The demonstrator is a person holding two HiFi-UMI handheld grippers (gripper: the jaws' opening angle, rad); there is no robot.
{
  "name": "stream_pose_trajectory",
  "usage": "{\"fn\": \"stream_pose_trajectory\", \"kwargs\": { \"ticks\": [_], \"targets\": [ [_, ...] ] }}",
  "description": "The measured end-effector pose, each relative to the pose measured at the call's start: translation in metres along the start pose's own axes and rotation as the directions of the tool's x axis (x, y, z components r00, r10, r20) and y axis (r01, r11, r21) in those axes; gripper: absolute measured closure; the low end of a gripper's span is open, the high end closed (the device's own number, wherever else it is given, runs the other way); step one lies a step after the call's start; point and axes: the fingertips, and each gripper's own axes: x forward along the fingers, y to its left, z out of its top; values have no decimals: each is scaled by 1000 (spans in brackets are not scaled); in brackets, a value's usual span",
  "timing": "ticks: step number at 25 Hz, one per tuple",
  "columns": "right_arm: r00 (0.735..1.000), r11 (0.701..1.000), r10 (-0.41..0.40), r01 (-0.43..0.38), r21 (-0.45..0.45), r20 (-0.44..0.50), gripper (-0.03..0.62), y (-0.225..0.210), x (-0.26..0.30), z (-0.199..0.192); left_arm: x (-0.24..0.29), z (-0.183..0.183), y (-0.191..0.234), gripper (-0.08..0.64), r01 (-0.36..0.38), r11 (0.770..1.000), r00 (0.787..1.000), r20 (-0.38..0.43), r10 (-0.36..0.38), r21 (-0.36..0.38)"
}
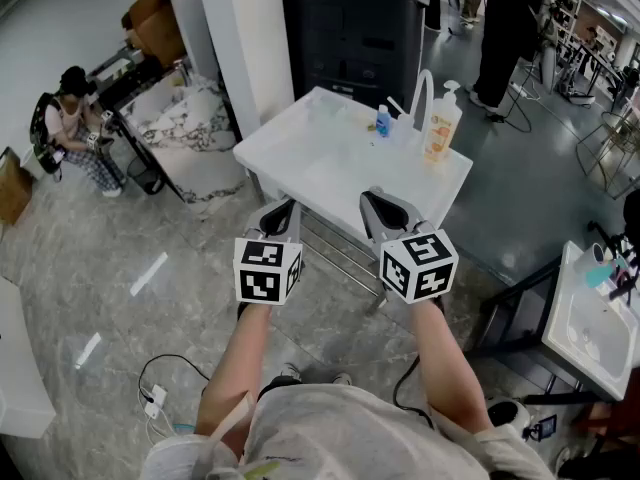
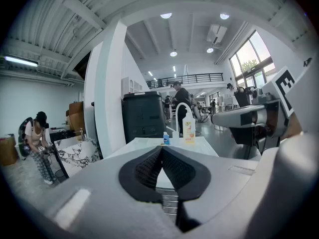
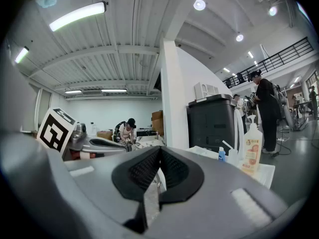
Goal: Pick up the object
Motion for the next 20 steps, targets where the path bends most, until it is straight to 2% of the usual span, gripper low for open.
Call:
{"fn": "stream_pose_trajectory", "kwargs": {
  "ticks": [5,11,20],
  "targets": [
    [1000,1000,4,-4,-11,6,588,1,1,2,0,1,3,562,-4,1000,1000,-1,4,-3],
    [1000,1000,6,-6,-8,-4,555,1,17,-3,7,-4,17,563,-6,1000,1000,-9,6,-2],
    [999,999,-31,30,-28,-21,520,-10,76,-1,51,-1,68,563,20,1000,1000,-3,-20,-8]
  ]
}}
